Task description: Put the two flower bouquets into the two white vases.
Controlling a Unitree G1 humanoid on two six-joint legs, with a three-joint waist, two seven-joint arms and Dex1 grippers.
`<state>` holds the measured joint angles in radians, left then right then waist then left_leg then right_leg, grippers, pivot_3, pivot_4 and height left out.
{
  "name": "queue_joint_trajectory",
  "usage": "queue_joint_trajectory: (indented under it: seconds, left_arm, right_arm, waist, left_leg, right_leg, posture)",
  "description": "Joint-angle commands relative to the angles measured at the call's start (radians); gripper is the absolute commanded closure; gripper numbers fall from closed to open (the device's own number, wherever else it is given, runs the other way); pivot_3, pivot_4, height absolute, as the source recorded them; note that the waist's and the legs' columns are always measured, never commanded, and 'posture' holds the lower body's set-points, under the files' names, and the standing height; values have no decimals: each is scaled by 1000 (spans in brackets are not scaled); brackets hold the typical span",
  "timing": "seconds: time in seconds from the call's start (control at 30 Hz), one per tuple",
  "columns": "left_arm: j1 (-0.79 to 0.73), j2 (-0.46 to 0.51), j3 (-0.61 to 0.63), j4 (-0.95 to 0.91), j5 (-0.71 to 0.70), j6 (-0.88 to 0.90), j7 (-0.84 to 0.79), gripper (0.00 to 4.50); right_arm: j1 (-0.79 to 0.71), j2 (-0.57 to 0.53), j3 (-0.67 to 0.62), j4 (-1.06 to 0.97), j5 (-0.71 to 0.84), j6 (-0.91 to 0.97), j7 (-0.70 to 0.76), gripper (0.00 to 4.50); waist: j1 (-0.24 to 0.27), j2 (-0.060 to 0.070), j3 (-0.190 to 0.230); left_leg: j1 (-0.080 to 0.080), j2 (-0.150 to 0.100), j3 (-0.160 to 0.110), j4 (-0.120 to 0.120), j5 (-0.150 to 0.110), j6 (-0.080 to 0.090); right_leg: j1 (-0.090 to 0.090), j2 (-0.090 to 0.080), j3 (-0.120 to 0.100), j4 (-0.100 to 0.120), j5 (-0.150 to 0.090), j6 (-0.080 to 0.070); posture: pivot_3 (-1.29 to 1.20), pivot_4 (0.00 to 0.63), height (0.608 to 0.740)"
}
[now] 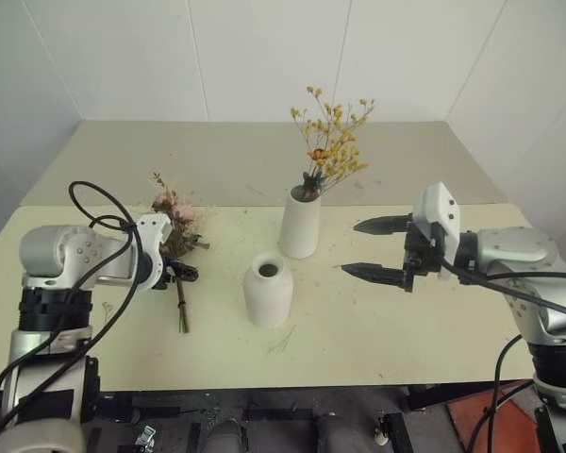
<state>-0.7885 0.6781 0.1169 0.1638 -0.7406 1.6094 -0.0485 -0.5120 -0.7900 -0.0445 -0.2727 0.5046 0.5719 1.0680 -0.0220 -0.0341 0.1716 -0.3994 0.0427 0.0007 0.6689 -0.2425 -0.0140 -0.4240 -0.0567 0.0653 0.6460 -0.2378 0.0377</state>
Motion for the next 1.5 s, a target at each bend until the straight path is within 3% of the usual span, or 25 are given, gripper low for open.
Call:
queue_joint_trajectory:
  seconds: [0.03,0.27,0.4,0.5,0.63,0.83,1.0,1.23,1.5]
  left_arm:
    - [-29,-33,1,35,49,5,-23,2378]
    - [-19,-18,61,16,112,5,-35,4379]
    - [-11,-14,145,-38,149,-58,-38,4398]
    - [70,-51,246,-221,152,-324,-89,4398]
    - [142,-79,338,-430,52,-547,-268,4398]
    - [153,-97,366,-525,-132,-689,-508,4398]
    - [122,-95,305,-524,-251,-711,-655,4398]
    - [46,-179,173,-457,-298,-751,-745,4398]
    - [43,-214,53,-402,-237,-796,-803,4398]
  right_arm:
    - [0,-12,-41,-36,27,-14,0,0]
    - [4,-12,-73,-39,56,10,-30,0]
    - [9,-18,-75,-33,60,8,-31,0]
    - [16,-20,-76,-32,59,7,-30,0]
    - [15,-13,-78,-19,63,16,-40,0]
    - [15,-15,-85,-1,87,26,-42,0]
    - [32,-42,-117,16,136,40,13,0]
    - [107,-115,-208,-16,296,60,201,0]
    - [160,-127,-234,-52,302,46,161,0]
  waist:
    - [4,0,0]
    - [8,0,0]
    - [6,0,0]
    - [3,0,0]
    - [9,0,0]
    - [12,0,0]
    - [8,0,0]
    - [9,0,0]
    - [1,0,0]
  left_leg:
    - [0,0,0,0,0,0]
    - [0,-1,0,0,0,0]
    - [0,0,0,0,0,0]
    - [-1,0,0,0,0,0]
    - [-3,0,0,0,1,-1]
    - [-1,-1,0,1,1,-1]
    - [-1,0,0,1,1,-1]
    - [-1,0,0,3,1,-1]
    - [0,0,0,5,0,0]
  right_leg:
    - [0,0,0,0,0,0]
    - [0,-1,0,0,0,0]
    - [0,-1,0,0,0,0]
    - [-1,-1,0,0,0,0]
    - [-1,-2,0,0,0,0]
    - [1,-2,-1,-1,0,0]
    - [1,-2,-1,-1,0,1]
    - [3,-1,-1,-1,0,1]
    - [3,0,0,0,0,1]
  posture:
    - [0,150,740]
    - [0,150,740]
    - [0,150,740]
    - [0,150,740]
    - [0,150,740]
    - [0,150,740]
    - [0,150,740]
    - [0,150,740]
    - [0,150,740]
